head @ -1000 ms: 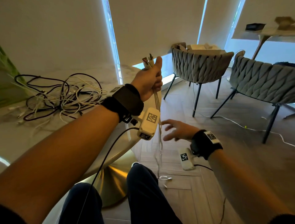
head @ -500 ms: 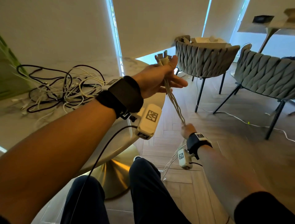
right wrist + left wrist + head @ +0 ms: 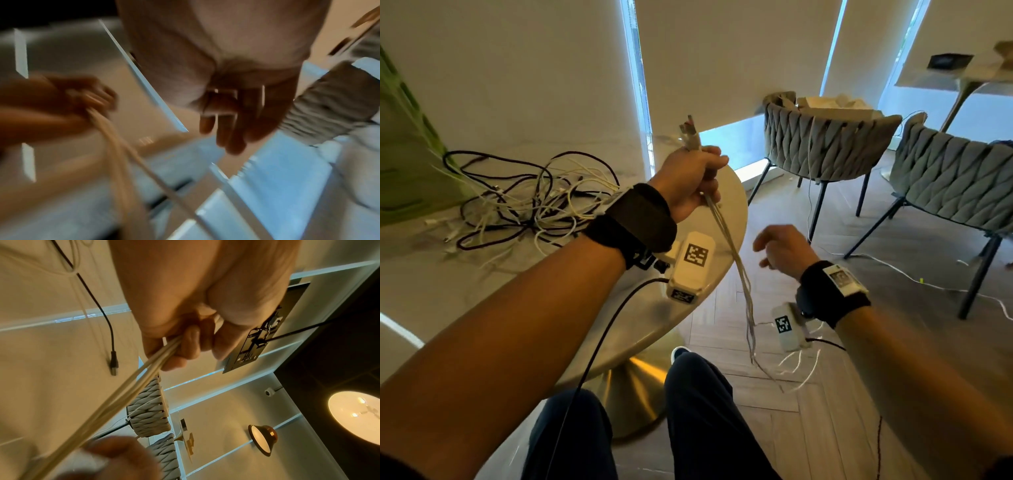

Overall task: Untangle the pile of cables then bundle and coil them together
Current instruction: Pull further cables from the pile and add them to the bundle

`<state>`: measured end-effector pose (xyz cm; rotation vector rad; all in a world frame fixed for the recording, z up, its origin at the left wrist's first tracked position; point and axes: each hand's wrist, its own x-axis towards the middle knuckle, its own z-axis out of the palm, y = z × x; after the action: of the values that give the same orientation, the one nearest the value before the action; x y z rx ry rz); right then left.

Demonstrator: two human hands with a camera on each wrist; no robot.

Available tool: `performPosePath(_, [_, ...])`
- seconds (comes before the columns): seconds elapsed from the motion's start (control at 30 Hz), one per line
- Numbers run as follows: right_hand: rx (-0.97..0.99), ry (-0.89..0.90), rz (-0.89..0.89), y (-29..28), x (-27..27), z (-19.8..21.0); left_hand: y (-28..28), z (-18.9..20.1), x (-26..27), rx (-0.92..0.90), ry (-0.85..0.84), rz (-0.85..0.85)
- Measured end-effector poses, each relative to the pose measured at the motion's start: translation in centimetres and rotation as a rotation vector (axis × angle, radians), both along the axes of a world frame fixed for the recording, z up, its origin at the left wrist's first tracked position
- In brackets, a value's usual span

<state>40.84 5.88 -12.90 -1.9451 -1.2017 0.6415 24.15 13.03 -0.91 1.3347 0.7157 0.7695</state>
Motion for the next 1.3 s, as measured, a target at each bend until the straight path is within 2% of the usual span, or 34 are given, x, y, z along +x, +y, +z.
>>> performPosePath(0.07, [0.360,0.047,0.007,1.1,-2.5,5.1,0.6,0.1,-1.1,-0.045,-0.016,-0.003])
performPosePath(0.13, [0.541,0.051,0.097,2.4,-4.6,9.0,1.1,-0.1,-2.2,-0.083,-0.022,-0.043])
performPosePath(0.17, [0.562,0.029,0.182,3.1,-5.9,10.6,1.2,-0.1,-2.8,-0.092,-0.026,-0.056])
performPosePath(0.27, [0.466,-0.104,0.459,5.3,-9.6,13.9,1.4,-0.1,-4.7,-0.078,-0.021,-0.005])
performPosePath(0.37, [0.423,-0.291,0.647,7.1,-13.1,15.6,1.8,0.3,-7.0,-0.040,0.012,0.043])
performPosePath(0.47, [0.418,-0.381,0.705,8.6,-15.7,17.0,3.0,0.8,-10.3,-0.026,0.008,0.031])
performPosePath(0.6, [0.400,-0.449,0.755,10.1,-19.1,17.7,4.7,1.0,-15.1,-0.017,-0.130,0.013])
performPosePath(0.67, [0.364,-0.530,0.815,10.5,-21.0,17.8,5.3,0.4,-16.8,-0.026,-0.187,0.074])
performPosePath(0.77, [0.279,-0.645,0.891,11.0,-23.3,17.9,6.2,-0.7,-18.2,-0.045,-0.177,0.189])
performPosePath(0.93, [0.195,-0.527,0.967,11.5,-26.4,17.4,6.7,-1.5,-19.6,-0.043,-0.173,0.363])
performPosePath(1.0, [0.148,-0.529,0.990,11.4,-27.0,17.6,6.6,-1.4,-20.1,-0.053,-0.192,0.341])
performPosePath(1.13, [0.120,-0.452,0.883,11.7,-26.3,17.8,6.5,-1.0,-20.7,-0.117,-0.205,0.277])
performPosePath(1.3, [0.070,-0.368,0.936,11.7,-26.4,17.6,6.6,-1.1,-20.6,-0.076,-0.172,0.299])
